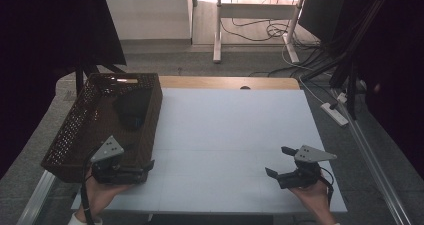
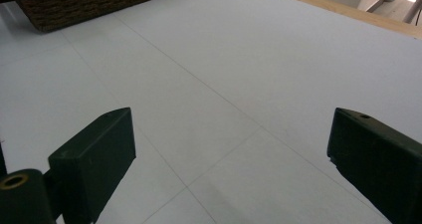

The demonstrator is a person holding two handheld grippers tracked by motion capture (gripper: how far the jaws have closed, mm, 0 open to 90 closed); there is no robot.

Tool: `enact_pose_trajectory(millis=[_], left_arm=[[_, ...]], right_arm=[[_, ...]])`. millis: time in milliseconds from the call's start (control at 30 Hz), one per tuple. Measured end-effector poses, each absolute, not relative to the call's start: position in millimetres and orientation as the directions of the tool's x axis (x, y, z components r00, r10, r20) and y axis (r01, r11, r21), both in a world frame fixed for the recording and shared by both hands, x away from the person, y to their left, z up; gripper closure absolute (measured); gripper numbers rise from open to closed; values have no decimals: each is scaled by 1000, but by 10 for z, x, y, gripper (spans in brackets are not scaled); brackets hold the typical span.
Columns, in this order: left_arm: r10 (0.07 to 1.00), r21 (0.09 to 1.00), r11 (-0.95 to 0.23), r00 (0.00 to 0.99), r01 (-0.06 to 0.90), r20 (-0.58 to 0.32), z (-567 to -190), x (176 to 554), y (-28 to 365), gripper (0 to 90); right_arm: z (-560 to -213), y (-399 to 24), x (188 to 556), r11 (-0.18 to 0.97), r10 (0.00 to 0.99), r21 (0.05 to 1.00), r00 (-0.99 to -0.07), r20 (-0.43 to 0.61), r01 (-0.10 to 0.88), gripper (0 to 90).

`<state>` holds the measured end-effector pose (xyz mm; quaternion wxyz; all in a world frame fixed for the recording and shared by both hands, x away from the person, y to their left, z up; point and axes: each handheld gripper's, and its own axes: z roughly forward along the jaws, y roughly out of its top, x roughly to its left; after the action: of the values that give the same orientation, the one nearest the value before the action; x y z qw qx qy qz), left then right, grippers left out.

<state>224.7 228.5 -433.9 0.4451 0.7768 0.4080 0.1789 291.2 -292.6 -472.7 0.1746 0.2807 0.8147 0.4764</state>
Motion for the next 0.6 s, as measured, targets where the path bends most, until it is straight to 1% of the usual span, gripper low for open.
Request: enact_pose_trajectory(millis=[133, 167, 367, 400, 467, 600], left_arm=[[797, 838, -270, 599, 474, -82, -4336, 2244, 2280, 76], [796, 837, -266, 599, 477, -89, -4348, 2245, 2284, 76], [791, 833, -273, 605, 481, -90, -4393, 2230, 2305, 77], [790, 835, -259, 604, 485, -105, -4393, 2224, 2310, 77], [789, 837, -257, 605, 484, -107, -4386, 2219, 2305, 78], [788, 839, -267, 609, 474, -93, -4366, 2210, 2290, 78]], right_arm=[[-4727, -2945, 2951, 371, 623, 881, -782, -1, 294, 49], [-4729, -2956, 2968, 348, 622, 887, -782, 24, 304, 49], [-4690, -2941, 2930, 347, 609, 892, -793, 21, 291, 52], [-4684, -2937, 2921, 345, 608, 894, -794, 20, 287, 53], [-4691, -2939, 2906, 350, 609, 892, -793, 16, 287, 53], [-4703, -2941, 2928, 346, 607, 892, -794, 23, 291, 53]])
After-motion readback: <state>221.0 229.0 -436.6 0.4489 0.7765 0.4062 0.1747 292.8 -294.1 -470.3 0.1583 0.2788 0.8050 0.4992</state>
